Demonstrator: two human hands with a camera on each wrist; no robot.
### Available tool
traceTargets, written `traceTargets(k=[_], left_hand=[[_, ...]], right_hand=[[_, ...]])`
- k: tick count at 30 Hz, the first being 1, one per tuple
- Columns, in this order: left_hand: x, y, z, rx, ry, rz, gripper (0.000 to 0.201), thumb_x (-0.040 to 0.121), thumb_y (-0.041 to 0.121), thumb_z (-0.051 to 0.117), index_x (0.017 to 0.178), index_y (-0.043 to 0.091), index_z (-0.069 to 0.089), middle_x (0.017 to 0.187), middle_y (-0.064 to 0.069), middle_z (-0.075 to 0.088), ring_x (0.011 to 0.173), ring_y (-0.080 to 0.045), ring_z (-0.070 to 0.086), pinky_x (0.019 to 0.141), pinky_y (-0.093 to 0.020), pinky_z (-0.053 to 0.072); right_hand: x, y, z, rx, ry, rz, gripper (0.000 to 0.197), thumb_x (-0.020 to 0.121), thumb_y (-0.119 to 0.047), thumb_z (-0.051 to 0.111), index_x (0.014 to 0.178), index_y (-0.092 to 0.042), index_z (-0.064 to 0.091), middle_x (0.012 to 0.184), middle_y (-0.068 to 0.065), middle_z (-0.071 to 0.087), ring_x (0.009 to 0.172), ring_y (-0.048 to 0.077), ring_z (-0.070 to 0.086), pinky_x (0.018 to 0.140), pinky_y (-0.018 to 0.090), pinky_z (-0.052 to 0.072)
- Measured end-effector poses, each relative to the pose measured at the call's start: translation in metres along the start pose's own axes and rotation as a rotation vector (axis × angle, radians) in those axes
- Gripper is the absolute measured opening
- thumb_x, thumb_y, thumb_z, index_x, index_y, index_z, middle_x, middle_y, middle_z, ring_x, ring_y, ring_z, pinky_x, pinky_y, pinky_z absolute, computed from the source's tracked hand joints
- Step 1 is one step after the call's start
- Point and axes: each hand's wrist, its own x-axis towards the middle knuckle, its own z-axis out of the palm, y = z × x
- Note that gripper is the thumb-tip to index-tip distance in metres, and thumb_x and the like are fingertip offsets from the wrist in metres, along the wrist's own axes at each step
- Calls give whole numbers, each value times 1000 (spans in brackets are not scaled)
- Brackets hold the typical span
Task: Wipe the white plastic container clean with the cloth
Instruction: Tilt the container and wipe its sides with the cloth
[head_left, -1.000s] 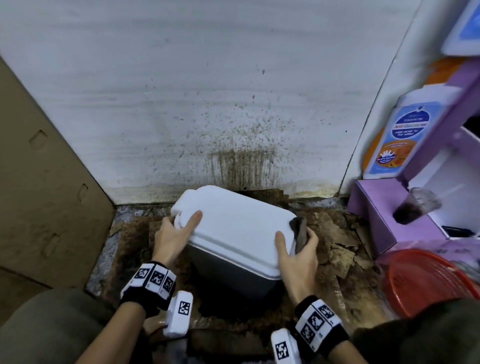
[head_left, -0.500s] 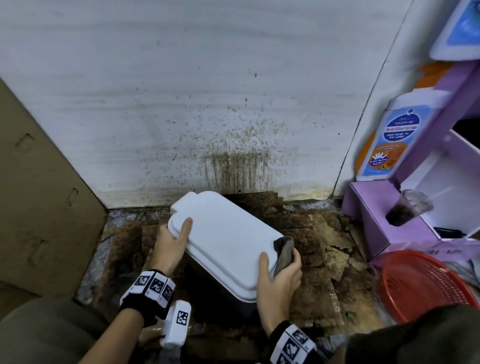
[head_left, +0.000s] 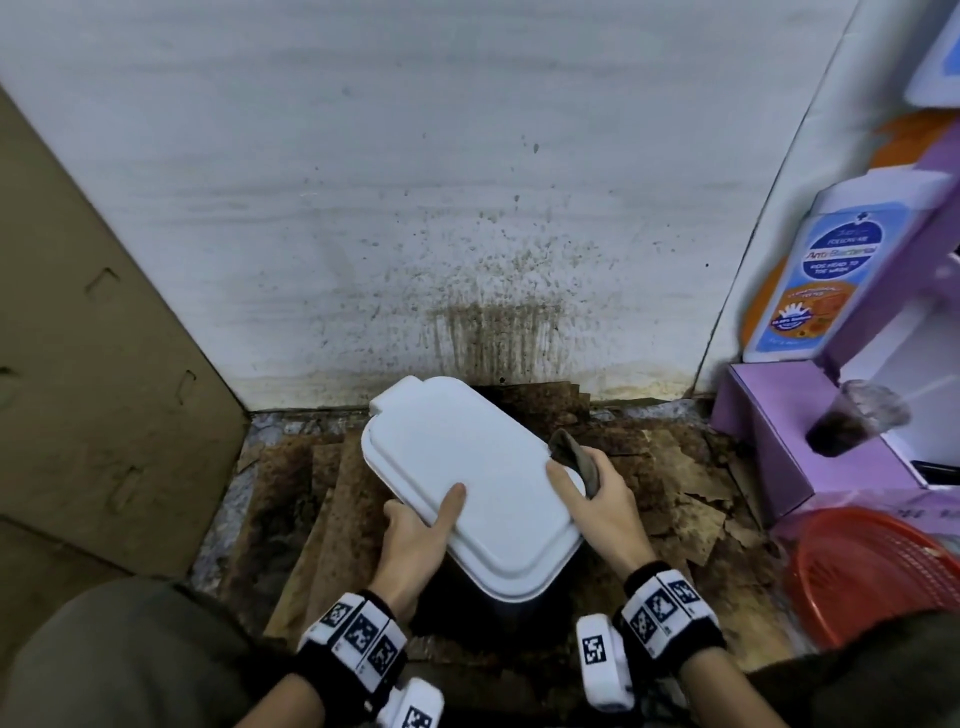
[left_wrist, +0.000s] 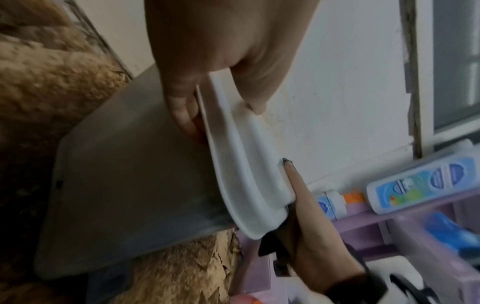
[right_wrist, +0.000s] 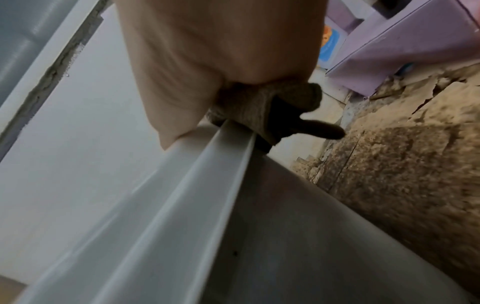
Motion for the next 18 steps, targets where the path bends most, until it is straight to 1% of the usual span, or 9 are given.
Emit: traceTargets(k=[2,4,6,8,10,11,13,16,18], left_hand=[[1,5,-4,-12,-21,21,91,66,74,78,123,12,43,120,4,63,109,-12,63,100,-38,52],[2,12,-10,12,-46,56,77,76,64,77,126,15,44,120,8,62,108,-9,62,99,-36,51],[7,21,-15,33,-86,97,66,84,57,72,130,19,45,119,13,61,108,-5,61,96,-32,51],[10,31,-17,47,-161,136,62,84,57,69,133,24,49,121,14,65,109,-5,65,92,-28,53],[15,37,-19,64,-236,184,53,88,53,66,135,31,52,123,13,69,108,-4,69,88,-24,56],[16,40,-19,71,-256,200,47,92,49,64,134,34,53,122,14,70,106,-3,70,85,-22,56],[19,44,-21,77,-271,213,36,96,44,61,132,40,53,118,16,71,104,-4,71,81,-21,58],[24,40,-25,70,-262,209,38,95,47,61,132,43,52,119,15,72,107,-6,70,90,-30,58],[25,33,-29,95,-242,194,44,91,56,64,133,46,52,123,16,70,109,-6,69,95,-37,57]], right_hand=[[-9,1,6,23,69,-14,37,90,-50,68,121,-34,58,110,-14,66,99,-2,60,72,21,45],[-23,4,17,72,169,-1,32,90,-46,68,119,-34,57,112,-12,64,102,1,59,74,21,44],[-38,10,33,129,299,10,31,89,-46,69,116,-38,57,114,-10,63,107,10,58,82,28,46],[-52,15,49,157,423,24,32,88,-47,69,116,-38,56,115,-10,60,111,15,55,90,36,47],[-65,15,62,173,509,30,30,91,-43,66,118,-35,56,115,-9,59,114,17,52,92,38,45],[-69,15,66,177,529,22,26,94,-39,63,118,-33,56,114,-8,58,114,18,51,91,37,43],[-74,19,70,171,507,-6,19,100,-33,55,118,-36,53,112,-10,57,114,19,51,90,36,41],[-66,31,68,172,413,-2,20,104,-37,46,121,-44,53,118,-14,60,117,16,54,99,43,46],[-58,33,63,161,378,-9,25,104,-39,44,127,-41,54,124,-13,61,121,14,54,104,46,46]])
